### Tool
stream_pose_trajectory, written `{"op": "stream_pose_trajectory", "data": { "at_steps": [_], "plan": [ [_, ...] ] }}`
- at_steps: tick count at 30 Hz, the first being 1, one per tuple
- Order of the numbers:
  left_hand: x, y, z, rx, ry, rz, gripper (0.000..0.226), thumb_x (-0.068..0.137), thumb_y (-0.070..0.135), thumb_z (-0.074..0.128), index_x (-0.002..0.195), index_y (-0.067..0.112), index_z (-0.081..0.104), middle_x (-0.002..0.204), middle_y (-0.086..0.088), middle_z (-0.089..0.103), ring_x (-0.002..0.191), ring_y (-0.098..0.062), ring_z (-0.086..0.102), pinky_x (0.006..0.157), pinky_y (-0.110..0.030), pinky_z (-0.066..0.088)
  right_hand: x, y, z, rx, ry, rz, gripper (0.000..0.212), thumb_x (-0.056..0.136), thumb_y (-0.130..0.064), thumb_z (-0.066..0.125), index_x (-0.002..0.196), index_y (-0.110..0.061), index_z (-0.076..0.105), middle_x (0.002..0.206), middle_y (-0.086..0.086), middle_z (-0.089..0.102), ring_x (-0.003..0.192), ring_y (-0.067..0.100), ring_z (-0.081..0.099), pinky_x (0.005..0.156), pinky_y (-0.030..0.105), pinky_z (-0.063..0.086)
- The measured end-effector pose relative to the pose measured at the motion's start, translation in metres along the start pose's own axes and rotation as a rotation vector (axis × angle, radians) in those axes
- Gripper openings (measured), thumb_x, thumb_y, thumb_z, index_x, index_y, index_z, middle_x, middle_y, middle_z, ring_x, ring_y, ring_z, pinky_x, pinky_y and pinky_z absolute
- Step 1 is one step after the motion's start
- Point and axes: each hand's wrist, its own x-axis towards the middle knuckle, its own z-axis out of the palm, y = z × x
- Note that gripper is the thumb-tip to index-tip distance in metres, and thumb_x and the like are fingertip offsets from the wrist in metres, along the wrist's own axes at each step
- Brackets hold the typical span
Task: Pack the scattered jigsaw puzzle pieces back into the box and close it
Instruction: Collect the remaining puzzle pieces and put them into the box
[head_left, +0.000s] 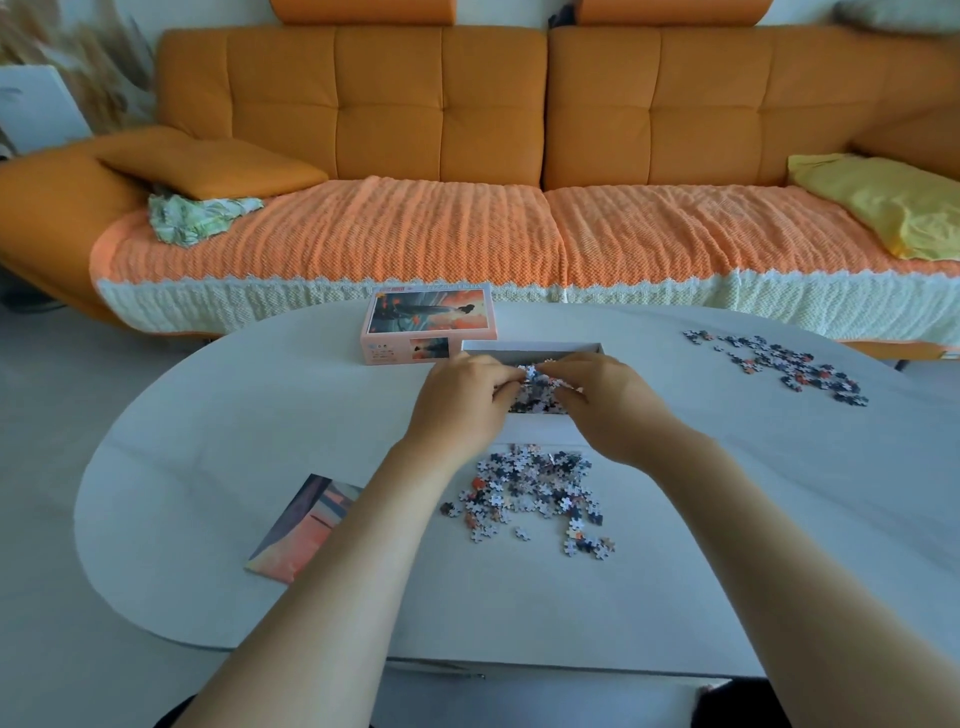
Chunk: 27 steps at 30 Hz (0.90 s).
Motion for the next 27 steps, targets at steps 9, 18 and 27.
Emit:
{"op": "stream_pose_trajectory", "data": {
  "at_steps": [9,18,27],
  "plan": [
    [-0.014,0.007,-0.005,0.035,0.139,0.133,0.009,0.082,0.019,0.075,0.090,0.020,0.079,0.090,0.007,0.071,0.085,-0.018,0.061,0.078,-0.033,0.049,-0.024,-0.004,-0.021,0.074,0.066,-0.124,0.025,0.088,-0.008,0.060,0.094,-0.026,0.076,0.084,-0.018,0.062,0.070,-0.004,0.055,0.069,0.009,0.039],
    [-0.035,0.002,-0.019,0.011,0.086,0.026,0.022,0.086,0.024,0.071,0.108,0.020,0.072,0.102,0.007,0.063,0.100,-0.015,0.054,0.089,-0.037,0.047,-0.050,-0.013,-0.020,-0.193,-0.224,-0.059,0.030,0.089,-0.036,0.060,0.119,-0.039,0.063,0.122,-0.018,0.060,0.091,0.003,0.058,0.081,0.022,0.048],
    [-0.077,0.022,-0.007,0.135,-0.471,0.079,0.057,0.092,0.047,0.053,0.144,0.024,0.042,0.138,0.006,0.039,0.131,-0.013,0.027,0.110,-0.036,0.030,-0.061,-0.016,0.004,-0.139,-0.345,-0.036,0.046,0.087,-0.038,0.065,0.131,-0.030,0.054,0.124,-0.004,0.047,0.121,0.018,0.042,0.099,0.035,0.041]
  ]
}}
